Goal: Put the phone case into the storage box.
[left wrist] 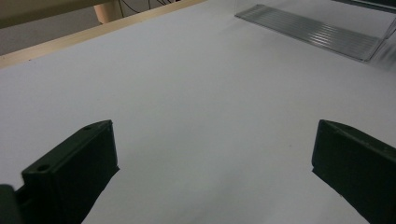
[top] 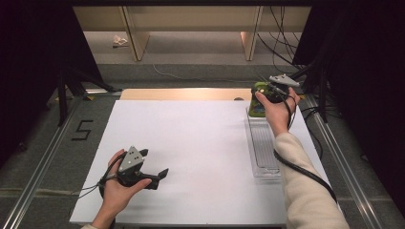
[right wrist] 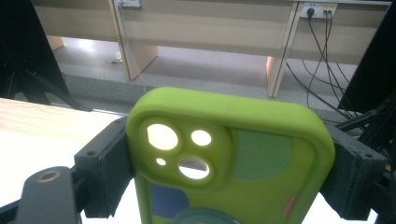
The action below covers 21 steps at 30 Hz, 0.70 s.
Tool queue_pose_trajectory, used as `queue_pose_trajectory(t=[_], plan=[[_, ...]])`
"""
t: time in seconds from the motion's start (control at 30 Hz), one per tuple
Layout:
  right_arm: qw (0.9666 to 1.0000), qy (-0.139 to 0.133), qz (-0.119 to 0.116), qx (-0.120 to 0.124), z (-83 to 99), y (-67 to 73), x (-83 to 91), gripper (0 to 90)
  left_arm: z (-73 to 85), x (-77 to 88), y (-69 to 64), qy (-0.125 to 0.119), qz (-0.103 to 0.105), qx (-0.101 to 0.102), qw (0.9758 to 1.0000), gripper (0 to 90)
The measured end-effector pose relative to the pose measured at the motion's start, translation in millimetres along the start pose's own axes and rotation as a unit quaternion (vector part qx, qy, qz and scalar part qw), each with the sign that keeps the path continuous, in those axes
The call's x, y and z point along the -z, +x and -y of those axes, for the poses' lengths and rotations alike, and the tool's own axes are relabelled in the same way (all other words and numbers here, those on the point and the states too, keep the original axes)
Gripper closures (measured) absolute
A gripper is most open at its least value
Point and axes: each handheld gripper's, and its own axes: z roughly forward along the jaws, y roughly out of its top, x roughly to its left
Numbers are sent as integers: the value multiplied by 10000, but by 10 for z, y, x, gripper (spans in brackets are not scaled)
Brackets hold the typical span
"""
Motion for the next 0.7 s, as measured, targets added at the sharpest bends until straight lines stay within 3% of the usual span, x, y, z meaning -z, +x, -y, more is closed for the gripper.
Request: queue_pose_trajectory(t=[0.7], plan=[[9999,61,-3,117,57,-6,-64,167,1,2,4,-4,-1,12,10000,0]])
